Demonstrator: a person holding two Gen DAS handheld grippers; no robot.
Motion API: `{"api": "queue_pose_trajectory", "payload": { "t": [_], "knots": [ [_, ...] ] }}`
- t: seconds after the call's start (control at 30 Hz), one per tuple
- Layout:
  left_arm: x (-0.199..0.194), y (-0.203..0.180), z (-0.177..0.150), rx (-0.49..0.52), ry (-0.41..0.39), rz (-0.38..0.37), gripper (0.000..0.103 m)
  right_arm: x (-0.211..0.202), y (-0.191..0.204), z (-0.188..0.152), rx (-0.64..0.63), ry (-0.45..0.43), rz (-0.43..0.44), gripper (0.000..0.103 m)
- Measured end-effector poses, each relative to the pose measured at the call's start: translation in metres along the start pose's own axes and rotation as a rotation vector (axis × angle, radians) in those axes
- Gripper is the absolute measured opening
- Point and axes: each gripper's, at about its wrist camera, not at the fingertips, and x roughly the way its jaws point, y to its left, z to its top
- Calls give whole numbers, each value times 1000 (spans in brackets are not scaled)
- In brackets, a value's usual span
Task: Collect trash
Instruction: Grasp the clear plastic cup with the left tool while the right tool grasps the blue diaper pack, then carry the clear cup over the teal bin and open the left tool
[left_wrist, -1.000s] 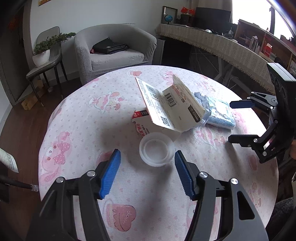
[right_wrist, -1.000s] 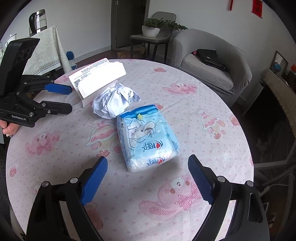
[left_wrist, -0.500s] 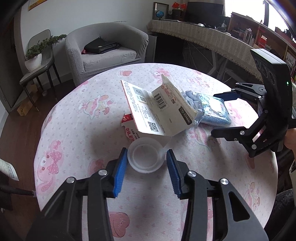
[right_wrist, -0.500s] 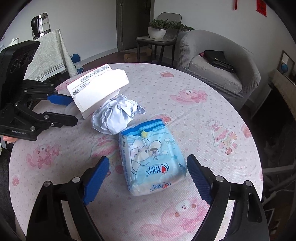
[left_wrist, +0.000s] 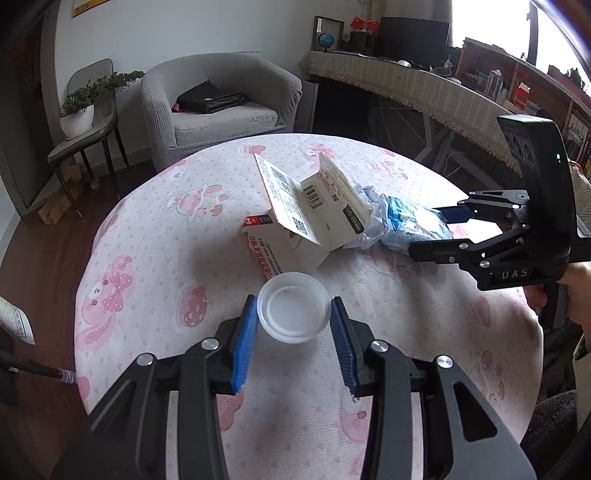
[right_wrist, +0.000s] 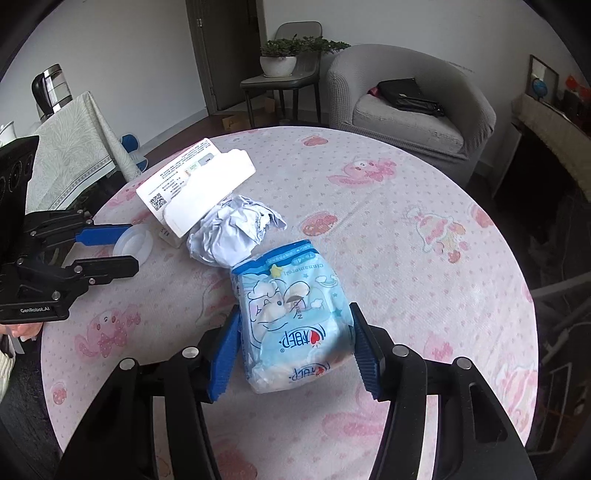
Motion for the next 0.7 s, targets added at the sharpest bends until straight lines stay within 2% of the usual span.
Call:
{"api": "queue_pose_trajectory", "payload": {
  "t": [0.2,0.4,0.7],
  "knots": [
    [-16,0,-12,-47,1,20,42,-15,7,-19,102,-12,-9,55],
    [-40,6,-32,-109,-25,68,42,-30,29,-27,202,-78,25,55],
    [-94,32,-57,-149,-78,134,42,-31,89,-18,211,-103,85,55]
  ]
}}
